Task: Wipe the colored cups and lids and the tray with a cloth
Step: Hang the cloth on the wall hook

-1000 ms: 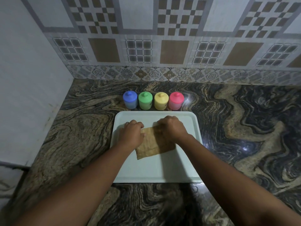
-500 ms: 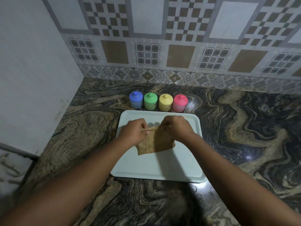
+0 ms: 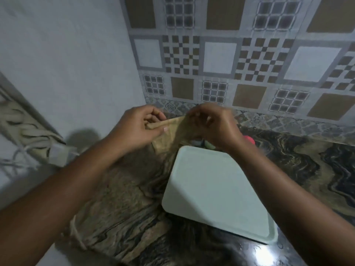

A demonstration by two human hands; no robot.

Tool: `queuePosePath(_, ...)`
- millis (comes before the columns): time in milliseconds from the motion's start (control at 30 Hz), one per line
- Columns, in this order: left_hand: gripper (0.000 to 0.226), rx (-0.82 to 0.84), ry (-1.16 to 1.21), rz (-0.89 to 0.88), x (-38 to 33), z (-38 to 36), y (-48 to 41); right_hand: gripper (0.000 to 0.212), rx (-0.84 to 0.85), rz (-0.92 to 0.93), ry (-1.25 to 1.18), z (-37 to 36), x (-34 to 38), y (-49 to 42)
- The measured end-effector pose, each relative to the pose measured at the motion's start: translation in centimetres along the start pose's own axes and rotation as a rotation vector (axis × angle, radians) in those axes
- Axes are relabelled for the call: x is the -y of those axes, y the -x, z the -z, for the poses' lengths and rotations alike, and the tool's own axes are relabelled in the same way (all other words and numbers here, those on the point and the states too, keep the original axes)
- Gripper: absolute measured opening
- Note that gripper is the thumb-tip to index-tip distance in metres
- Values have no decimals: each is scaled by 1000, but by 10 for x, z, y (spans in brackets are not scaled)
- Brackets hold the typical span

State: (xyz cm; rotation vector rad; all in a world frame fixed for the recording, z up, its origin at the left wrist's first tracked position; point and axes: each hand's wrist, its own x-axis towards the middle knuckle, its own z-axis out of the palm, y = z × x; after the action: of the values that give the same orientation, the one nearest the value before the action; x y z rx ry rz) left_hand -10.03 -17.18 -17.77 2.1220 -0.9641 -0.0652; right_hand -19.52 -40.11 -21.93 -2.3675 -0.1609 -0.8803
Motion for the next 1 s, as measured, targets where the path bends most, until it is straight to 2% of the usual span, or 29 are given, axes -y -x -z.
queuePosePath(100, 17, -93, -81, -40, -2, 50, 12, 19, -71, 156, -78, -22, 21, -35)
queuePosePath(267, 21, -305, -362, -185, -2, 139, 26, 31, -103, 354, -179, -56, 71, -112)
queuePosePath(433, 26, -455, -663, -360, -14, 217, 31, 31, -170, 525, -255, -86, 126, -188)
queuePosePath(500, 23, -455, -745, -302, -18, 239, 29, 29, -229, 573, -270, -96, 145, -218)
queuePosePath(567, 21, -490, -824, -166, -23, 256, 22, 27, -269, 596, -281, -104, 162, -247)
queuePosePath(700, 38, -572, -912, -42, -31, 281, 9, 23, -312, 620, -253, -118, 190, -291)
queuePosePath(800, 28, -565, -1103, -35, -27, 288, -1, 22, -315, 592, -237, -131, 202, -314)
queuePosePath(900, 24, -586, -1111, 13, -20, 290, -8, 22, -288, 553, -211, -145, 203, -323)
queuePosePath(1000, 19, -593, -1157, -105, -9, 292, -11, 23, -238, 501, -251, -158, 201, -322)
